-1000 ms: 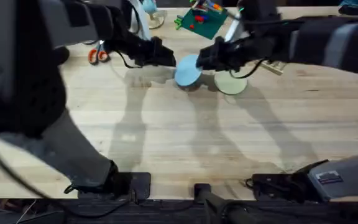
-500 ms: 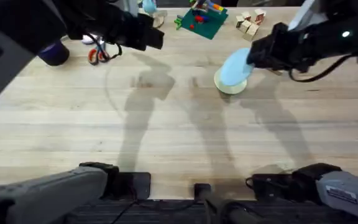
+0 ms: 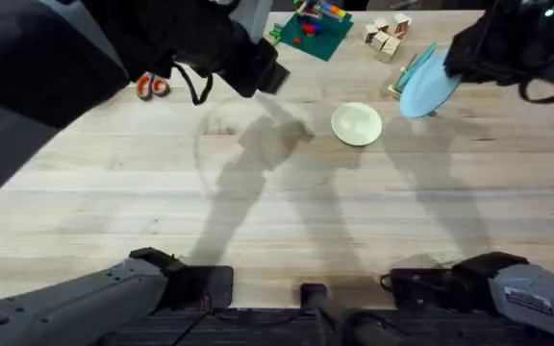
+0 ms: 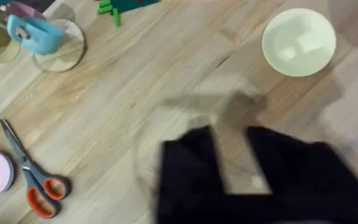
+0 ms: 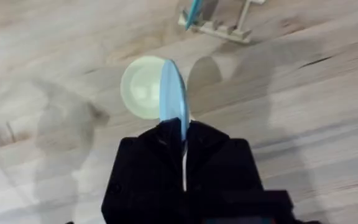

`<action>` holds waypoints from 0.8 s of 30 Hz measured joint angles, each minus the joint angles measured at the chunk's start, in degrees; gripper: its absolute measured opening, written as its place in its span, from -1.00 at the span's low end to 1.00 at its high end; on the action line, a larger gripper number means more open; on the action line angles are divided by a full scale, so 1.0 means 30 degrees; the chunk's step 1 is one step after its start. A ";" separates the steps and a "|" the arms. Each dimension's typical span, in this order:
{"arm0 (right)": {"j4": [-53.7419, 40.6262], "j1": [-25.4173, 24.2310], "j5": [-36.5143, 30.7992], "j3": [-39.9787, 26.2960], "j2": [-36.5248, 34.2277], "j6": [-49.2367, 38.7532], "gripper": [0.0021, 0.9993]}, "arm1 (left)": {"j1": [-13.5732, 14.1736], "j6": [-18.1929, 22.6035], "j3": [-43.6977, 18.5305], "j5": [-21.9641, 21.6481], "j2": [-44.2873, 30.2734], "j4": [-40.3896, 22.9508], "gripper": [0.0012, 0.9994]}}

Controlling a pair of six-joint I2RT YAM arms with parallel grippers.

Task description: Pick up the plates from the table one by one and place each into a slot on the dish rack.

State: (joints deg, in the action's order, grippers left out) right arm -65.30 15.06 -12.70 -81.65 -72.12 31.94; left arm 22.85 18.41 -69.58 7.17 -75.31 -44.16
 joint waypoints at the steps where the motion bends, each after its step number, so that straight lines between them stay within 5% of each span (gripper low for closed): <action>1: -0.0143 -0.0045 -0.0263 -0.0224 0.0000 0.0000 -0.94 | 0.0086 0.0090 0.0000 -0.0052 0.0000 0.0000 -0.10; 4: -0.0642 -0.0415 -0.0802 -0.0911 -0.0007 0.0022 -0.94 | 0.0081 0.0251 0.0000 -0.0308 0.0000 0.0000 0.83; 5: -0.0881 -0.0647 -0.0937 -0.1218 -0.0066 0.0051 -0.94 | 0.0067 0.0264 0.0000 -0.0339 0.0000 0.0007 0.93; 24: -0.3365 -0.3456 -0.1424 -0.8173 -0.6322 0.0393 -0.94 | 0.0067 0.0329 0.0000 -0.0412 0.0000 0.0007 0.99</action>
State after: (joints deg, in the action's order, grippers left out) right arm -75.40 4.69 -16.97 -106.17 -91.08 33.12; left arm 23.05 19.40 -69.58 5.93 -75.31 -44.14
